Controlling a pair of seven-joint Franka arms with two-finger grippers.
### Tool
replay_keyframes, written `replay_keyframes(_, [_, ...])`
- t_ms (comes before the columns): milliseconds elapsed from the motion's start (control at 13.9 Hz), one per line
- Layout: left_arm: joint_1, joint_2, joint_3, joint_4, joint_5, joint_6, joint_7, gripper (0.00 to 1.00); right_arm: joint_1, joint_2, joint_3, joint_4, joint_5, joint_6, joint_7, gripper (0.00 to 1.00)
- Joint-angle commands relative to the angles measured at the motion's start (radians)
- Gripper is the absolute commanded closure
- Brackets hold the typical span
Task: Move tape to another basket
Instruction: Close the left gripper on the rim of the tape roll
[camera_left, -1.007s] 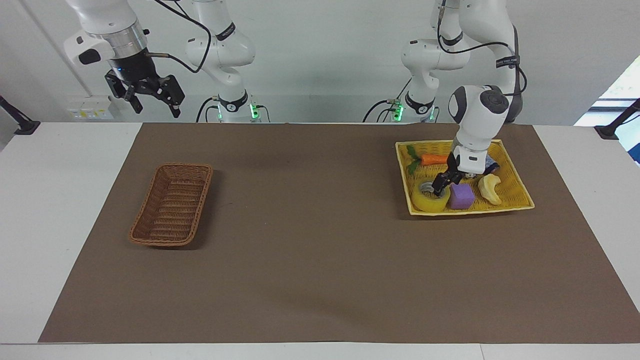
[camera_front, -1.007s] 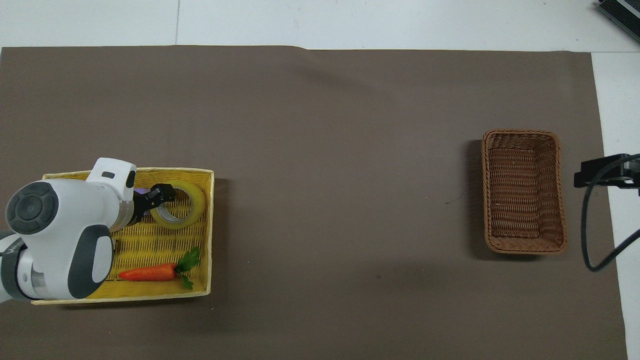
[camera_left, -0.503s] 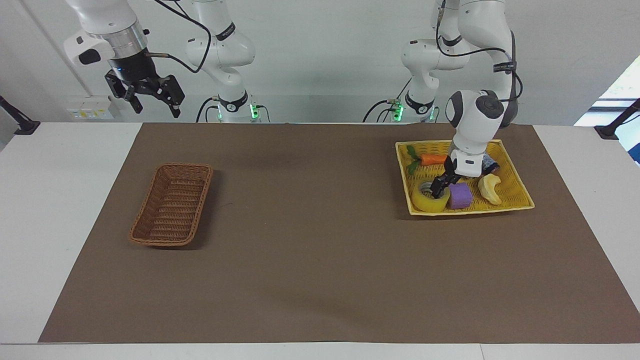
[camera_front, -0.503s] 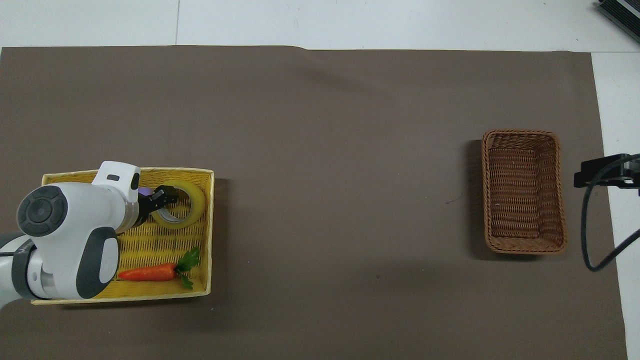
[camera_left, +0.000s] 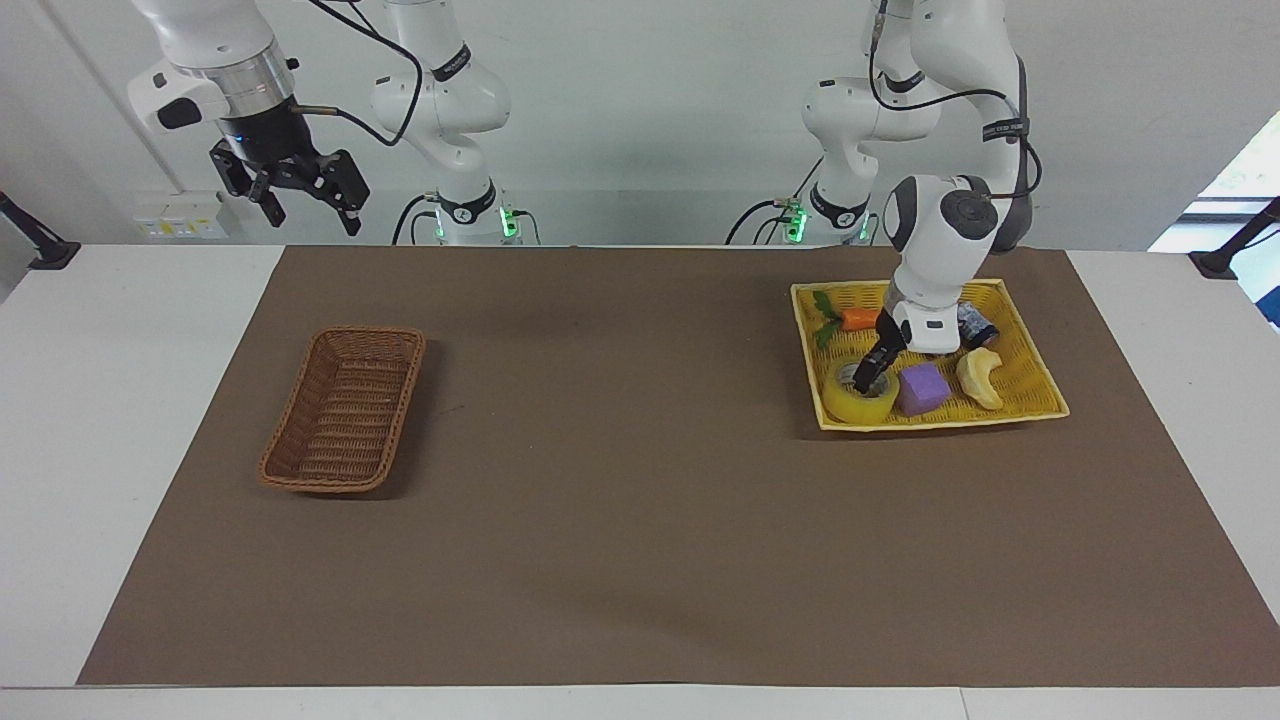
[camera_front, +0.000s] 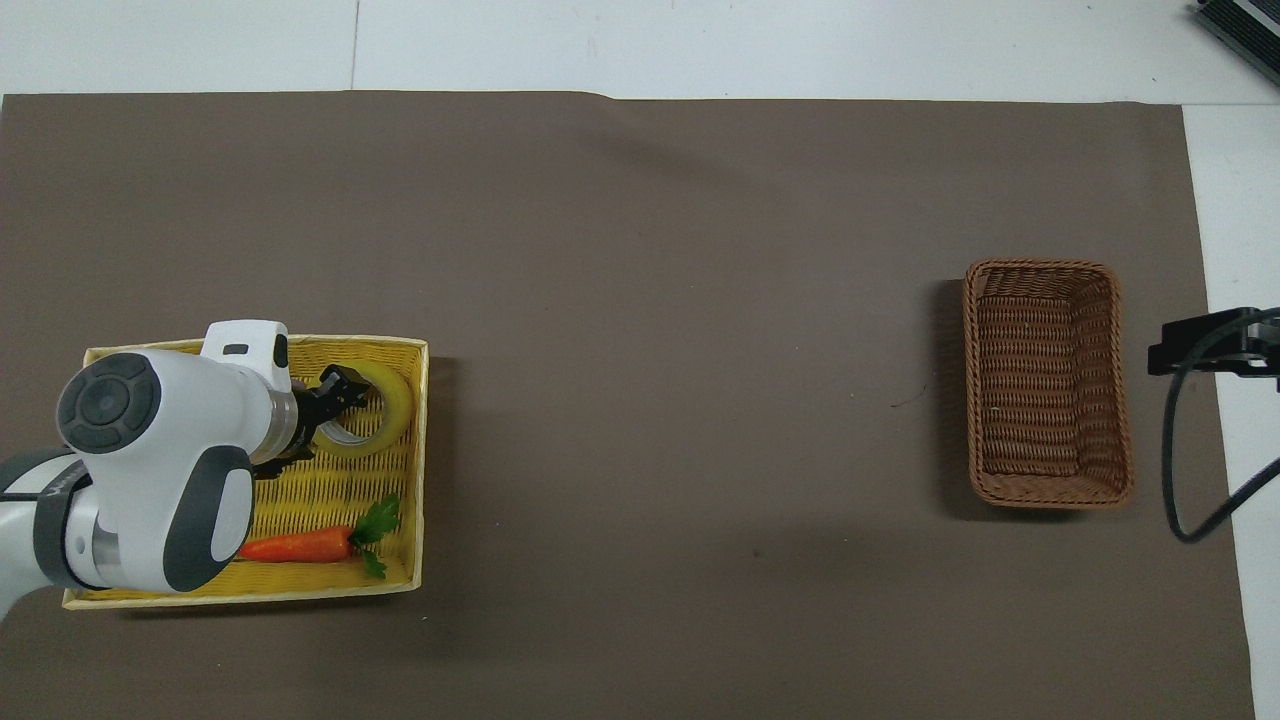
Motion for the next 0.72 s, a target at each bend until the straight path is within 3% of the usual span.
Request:
replay_keyframes(0, [-0.015, 0.006, 0.012, 0.001, -0.018, 0.008, -0.027, 0.15, -0.012, -0.008, 0.005, -0.005, 0.02, -0.009, 0.006, 0.0])
replay_keyframes(144, [-0.009, 0.008, 0.013, -0.023, -0.018, 0.048, -0.022, 0.39, -0.012, -0.008, 0.005, -0.005, 0.02, -0.009, 0.006, 0.0])
replay_keyframes(359, [-0.012, 0.005, 0.013, -0.028, -0.018, 0.037, -0.012, 0.93, -0.012, -0.008, 0.005, -0.005, 0.02, -0.009, 0.006, 0.0])
replay_keyframes(431, [-0.012, 0.005, 0.013, -0.025, -0.018, 0.037, -0.008, 1.0, -0.012, -0.008, 0.005, -0.005, 0.02, -0.009, 0.006, 0.0])
replay_keyframes(647, [-0.012, 0.017, 0.015, 0.027, -0.017, 0.005, 0.001, 1.0, -0.012, -0.008, 0.005, -0.005, 0.02, -0.009, 0.006, 0.0])
